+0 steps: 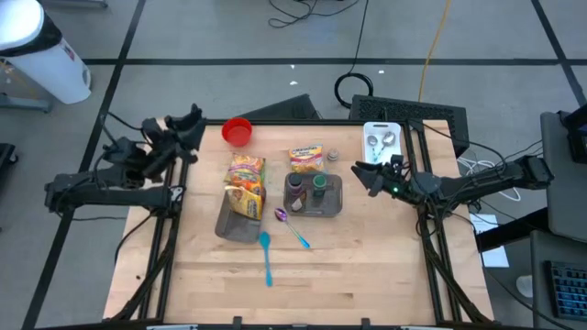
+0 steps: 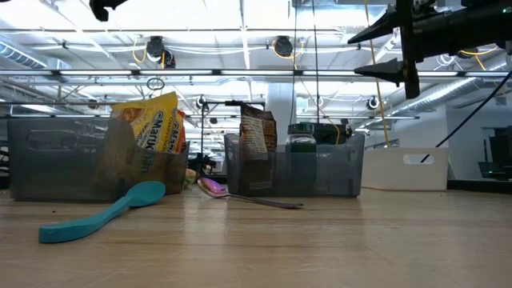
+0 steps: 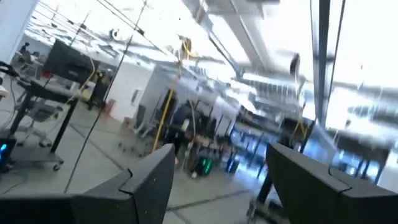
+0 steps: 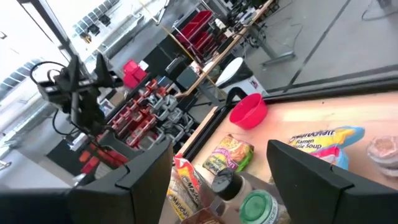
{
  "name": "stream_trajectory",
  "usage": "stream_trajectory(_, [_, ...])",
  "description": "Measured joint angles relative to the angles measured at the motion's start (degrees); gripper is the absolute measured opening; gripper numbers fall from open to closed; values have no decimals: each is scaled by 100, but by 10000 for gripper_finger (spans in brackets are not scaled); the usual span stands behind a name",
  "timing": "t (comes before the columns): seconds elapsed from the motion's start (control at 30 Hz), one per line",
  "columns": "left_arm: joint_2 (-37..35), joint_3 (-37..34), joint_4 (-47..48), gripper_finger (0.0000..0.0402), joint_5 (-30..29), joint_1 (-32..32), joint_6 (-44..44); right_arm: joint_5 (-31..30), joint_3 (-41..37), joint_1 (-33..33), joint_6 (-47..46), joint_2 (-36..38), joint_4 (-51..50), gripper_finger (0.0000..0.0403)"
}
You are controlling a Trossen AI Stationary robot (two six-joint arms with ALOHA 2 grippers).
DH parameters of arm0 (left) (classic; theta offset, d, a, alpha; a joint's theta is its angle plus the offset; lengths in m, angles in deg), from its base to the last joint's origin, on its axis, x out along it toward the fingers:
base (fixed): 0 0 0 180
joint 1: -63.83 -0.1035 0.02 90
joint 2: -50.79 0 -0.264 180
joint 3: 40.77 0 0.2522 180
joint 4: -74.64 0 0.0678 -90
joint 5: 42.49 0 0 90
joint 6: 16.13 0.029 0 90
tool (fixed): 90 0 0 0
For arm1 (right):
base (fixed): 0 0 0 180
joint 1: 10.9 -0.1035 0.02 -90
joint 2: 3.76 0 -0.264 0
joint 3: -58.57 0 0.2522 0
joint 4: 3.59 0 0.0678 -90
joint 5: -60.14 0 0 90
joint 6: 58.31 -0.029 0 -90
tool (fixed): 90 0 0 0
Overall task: Pick & Place Food Item
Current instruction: Put the green noodle pack into the left black bin
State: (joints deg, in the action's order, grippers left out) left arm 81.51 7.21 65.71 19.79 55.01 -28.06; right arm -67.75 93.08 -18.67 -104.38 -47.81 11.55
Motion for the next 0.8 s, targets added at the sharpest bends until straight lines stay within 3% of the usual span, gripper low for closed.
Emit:
stream_trajectory(0.1, [175,1,-73,257,57,-97,-53,5,0,97,214,-16,3,254])
stream_trajectory(0.27, [380,2,963,257,41,-342,-653,83,-1,449,499,-44,198,254])
stream_trajectory(0.37, [479,2,1546,257,249,-619,-1284,519,0,661,689,-35,454,254])
stream_trajectory(0.6, [492,2,3076,257,1373,-1271,-2893,1868,0,1111,822,-42,445,254])
stream_trajectory(0.8, [494,2,4240,257,1730,-1447,-3448,2479,0,1478,821,-40,449,254])
